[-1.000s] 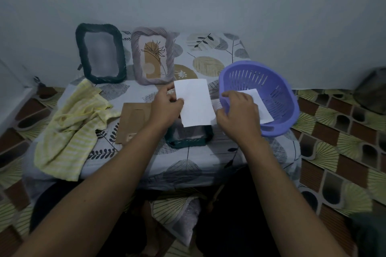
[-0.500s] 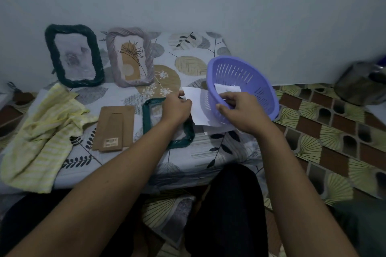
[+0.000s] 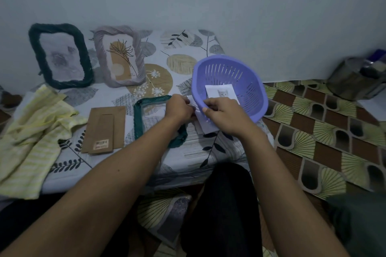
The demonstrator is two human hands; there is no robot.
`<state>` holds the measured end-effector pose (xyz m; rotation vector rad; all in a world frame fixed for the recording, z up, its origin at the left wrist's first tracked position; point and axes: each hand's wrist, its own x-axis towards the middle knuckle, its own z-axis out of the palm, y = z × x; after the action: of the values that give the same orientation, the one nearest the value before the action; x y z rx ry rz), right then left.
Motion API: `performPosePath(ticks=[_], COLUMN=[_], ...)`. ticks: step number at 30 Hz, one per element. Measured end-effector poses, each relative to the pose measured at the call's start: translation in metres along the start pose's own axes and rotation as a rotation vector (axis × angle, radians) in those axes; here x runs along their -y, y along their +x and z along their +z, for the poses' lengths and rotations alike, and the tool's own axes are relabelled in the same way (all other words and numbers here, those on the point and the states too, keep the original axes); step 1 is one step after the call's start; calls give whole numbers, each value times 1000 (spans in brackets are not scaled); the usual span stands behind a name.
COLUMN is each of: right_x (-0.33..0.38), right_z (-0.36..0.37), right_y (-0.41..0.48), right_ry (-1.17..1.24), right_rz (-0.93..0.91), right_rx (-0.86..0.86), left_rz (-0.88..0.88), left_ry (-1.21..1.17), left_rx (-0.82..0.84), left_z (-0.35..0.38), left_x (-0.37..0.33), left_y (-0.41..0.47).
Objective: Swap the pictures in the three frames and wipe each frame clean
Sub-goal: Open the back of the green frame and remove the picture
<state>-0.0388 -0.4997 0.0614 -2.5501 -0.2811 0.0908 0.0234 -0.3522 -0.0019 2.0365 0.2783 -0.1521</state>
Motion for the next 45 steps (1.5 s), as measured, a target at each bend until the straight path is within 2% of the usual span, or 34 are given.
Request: performPosePath(ticks=[3,7,12,17,19,24,28,34,40,45], right_x=[2,6,10,6,0,-10,-16,-22,-24,-25], right_z=[4,4,0,-2,0,4,2,0,-3,-4], right_y=[-3,-4,4,31,43,62,65,65,61,59], right_ry=[0,2,51,17,-58,-380,-457,-430,-408,-379], right_rz=[19,51,123,206,260,392,438,422,367,362], right_rx=[31,34,56,21,20,242,277,245,72,-3], left_rz=[-23,46,24,62,68,55,52,54,59,49], left_ry=[-33,-69,-452,-398,-390,-400,-412,-415,-409,-411], left_rx=[-16,-97,-70,-46,-32,-20,1,-3,-1,-7], left_z=[-4,-12,-15,-18,-18,-20,-22,-22,-21,-20], left_x=[3,-1,-12,-14,-14,-14,-14,-14,-14,-14], left_y=[2,-8,-16,-17,-18,-19,-22,-24,-25,-24])
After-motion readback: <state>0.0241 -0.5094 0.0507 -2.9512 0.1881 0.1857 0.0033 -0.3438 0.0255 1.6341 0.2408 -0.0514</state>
